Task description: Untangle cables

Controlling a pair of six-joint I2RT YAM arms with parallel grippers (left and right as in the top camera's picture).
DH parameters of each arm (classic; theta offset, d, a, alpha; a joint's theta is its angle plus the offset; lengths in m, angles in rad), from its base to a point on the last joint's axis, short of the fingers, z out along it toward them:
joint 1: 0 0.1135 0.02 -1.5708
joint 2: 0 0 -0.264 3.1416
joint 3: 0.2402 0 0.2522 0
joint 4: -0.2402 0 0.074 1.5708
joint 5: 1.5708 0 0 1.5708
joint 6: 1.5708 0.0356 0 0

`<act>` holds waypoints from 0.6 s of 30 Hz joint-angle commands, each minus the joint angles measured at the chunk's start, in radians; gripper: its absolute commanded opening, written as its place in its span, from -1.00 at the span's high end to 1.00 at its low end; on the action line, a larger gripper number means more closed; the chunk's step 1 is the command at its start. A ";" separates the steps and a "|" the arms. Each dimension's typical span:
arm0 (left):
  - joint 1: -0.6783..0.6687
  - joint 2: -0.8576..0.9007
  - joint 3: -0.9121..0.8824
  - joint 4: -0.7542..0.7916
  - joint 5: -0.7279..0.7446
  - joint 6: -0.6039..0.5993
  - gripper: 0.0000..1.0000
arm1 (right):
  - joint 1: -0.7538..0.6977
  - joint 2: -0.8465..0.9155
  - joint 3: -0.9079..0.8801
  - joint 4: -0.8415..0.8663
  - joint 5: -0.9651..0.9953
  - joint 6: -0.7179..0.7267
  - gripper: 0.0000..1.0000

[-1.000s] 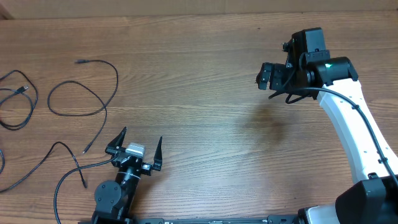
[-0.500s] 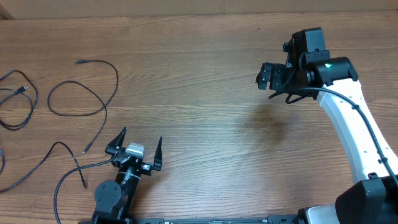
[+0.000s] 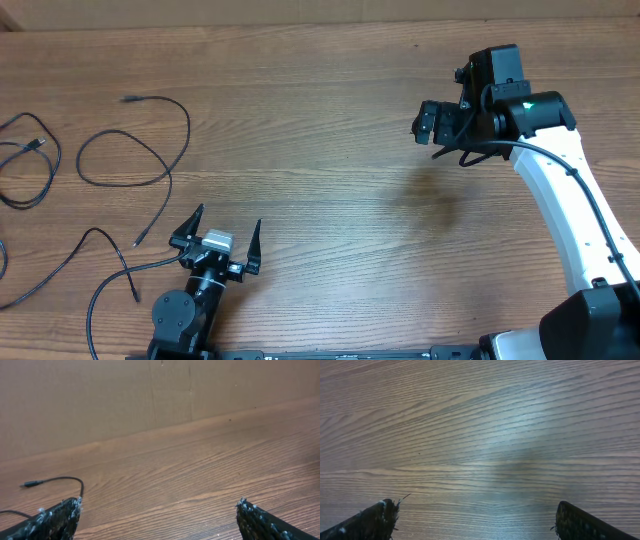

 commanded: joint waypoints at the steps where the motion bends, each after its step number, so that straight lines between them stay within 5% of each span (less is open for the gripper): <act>1: 0.011 -0.009 -0.004 -0.003 -0.008 0.019 -1.00 | 0.003 -0.020 0.031 0.002 0.010 -0.004 -1.00; 18: 0.011 -0.009 -0.004 -0.003 -0.008 0.019 -0.99 | 0.004 -0.099 0.022 0.009 0.006 -0.004 -1.00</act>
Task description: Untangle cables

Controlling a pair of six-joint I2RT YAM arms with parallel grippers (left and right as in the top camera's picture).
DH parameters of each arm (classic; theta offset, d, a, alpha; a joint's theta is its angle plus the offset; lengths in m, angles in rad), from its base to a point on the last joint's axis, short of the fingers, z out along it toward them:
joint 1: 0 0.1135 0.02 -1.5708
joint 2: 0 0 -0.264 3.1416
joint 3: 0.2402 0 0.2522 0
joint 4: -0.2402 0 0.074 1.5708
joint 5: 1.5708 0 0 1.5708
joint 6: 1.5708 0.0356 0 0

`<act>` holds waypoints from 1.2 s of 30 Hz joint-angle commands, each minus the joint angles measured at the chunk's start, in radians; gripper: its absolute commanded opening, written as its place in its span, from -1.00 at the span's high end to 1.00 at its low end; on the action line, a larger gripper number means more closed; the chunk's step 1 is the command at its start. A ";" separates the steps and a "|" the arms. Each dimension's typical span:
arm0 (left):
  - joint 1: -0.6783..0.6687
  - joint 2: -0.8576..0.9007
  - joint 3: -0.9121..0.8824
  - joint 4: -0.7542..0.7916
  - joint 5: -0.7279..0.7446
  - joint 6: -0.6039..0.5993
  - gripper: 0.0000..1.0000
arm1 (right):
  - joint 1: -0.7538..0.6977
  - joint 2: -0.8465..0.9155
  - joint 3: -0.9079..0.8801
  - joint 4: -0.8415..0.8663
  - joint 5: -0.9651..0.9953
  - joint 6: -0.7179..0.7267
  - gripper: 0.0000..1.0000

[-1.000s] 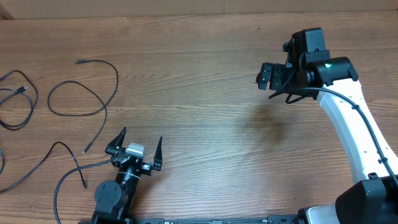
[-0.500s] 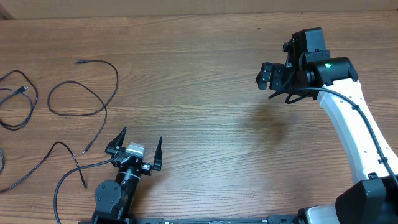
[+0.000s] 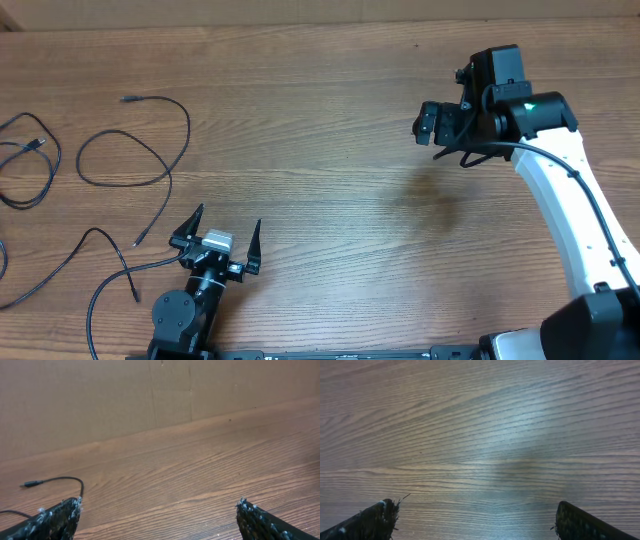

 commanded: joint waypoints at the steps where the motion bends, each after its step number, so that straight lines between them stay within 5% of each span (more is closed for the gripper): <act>1: 0.011 -0.009 -0.004 -0.003 -0.007 0.019 -1.00 | 0.004 -0.093 0.017 0.026 0.006 -0.005 -1.00; 11: 0.011 -0.009 -0.004 -0.003 -0.007 0.019 -0.99 | 0.004 -0.354 -0.269 0.422 -0.007 -0.004 -1.00; 29: 0.011 -0.009 -0.004 -0.003 -0.007 0.019 -0.99 | 0.003 -0.964 -1.122 1.457 -0.021 -0.051 -1.00; 36: 0.011 -0.009 -0.004 -0.003 -0.007 0.019 -1.00 | 0.003 -1.152 -1.368 1.608 -0.016 -0.059 -1.00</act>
